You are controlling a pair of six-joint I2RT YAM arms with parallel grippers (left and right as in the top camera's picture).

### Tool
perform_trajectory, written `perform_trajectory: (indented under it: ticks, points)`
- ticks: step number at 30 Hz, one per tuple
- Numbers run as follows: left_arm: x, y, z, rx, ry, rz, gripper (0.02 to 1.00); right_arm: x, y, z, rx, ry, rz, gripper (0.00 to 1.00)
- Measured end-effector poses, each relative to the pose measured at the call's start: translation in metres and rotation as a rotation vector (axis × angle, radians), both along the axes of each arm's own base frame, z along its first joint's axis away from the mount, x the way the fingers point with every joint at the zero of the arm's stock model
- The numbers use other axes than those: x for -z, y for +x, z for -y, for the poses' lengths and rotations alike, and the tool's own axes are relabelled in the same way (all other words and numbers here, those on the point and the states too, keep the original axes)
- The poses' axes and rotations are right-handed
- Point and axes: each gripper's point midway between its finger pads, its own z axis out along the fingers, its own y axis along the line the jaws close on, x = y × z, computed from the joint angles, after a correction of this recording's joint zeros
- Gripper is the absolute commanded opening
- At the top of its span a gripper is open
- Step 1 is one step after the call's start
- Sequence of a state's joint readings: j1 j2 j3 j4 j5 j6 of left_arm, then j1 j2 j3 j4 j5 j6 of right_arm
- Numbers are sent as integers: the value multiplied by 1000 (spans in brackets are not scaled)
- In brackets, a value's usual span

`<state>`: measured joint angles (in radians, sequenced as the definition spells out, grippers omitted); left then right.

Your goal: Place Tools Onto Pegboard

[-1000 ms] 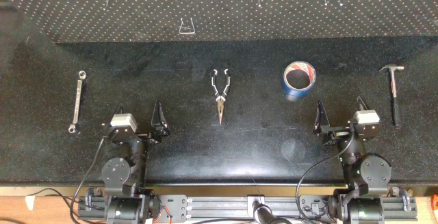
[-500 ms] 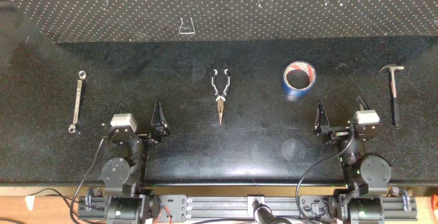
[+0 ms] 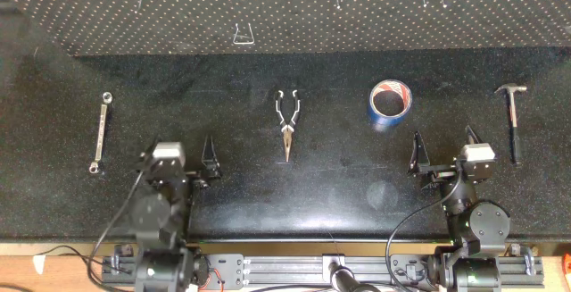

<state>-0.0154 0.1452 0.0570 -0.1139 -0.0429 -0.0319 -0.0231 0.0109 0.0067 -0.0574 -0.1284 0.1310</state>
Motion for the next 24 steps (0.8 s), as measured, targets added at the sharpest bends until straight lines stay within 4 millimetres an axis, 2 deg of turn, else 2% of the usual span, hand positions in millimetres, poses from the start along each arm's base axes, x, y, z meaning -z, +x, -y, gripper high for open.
perform_trajectory:
  ticks: [4,5,7,9,13,15,19,21,24]
  points:
    - [19,4,-21,3,197,-397,993,-1,0,0,0,0,3,976]
    - [32,-1,-30,7,231,-537,993,-1,0,0,1,0,4,976]
    - [54,-9,-53,-14,231,-771,993,-1,0,0,2,0,3,976]
    - [64,-15,-77,-55,191,-939,996,-1,0,1,4,0,3,976]
    - [62,-14,-123,-133,142,-1038,993,-1,0,1,4,0,3,976]
    - [58,-19,-162,-214,103,-1058,993,-1,0,1,4,0,3,976]
    - [46,-21,-215,-282,68,-1051,993,-1,0,1,4,0,3,974]
    - [47,-15,-230,-262,43,-1063,996,-1,0,1,4,0,3,976]
    - [54,9,-245,-205,25,-1067,996,-1,0,1,4,0,3,976]
